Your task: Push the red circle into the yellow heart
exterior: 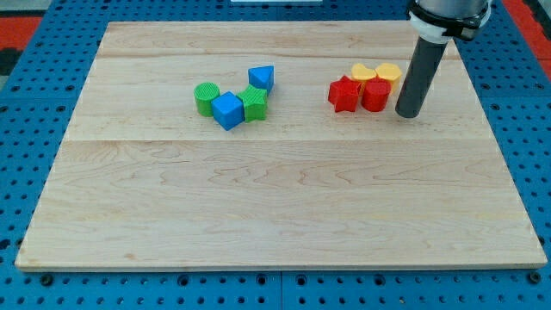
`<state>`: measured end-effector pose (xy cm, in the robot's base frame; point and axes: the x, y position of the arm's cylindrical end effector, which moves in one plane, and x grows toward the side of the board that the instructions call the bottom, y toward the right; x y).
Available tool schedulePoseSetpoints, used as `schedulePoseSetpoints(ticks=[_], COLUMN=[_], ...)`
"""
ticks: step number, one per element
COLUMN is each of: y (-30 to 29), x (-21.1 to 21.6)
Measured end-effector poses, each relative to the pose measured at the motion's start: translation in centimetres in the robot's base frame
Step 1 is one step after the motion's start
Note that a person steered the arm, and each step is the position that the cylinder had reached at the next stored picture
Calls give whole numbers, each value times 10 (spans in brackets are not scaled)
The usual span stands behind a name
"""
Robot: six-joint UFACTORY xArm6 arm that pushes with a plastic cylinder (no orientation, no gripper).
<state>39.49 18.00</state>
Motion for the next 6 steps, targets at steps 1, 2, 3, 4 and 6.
schedulePoseSetpoints(ticks=[1,2,3,4,6], y=[-4,-9,-8,-9,-99], x=[1,1,2,-11,-4])
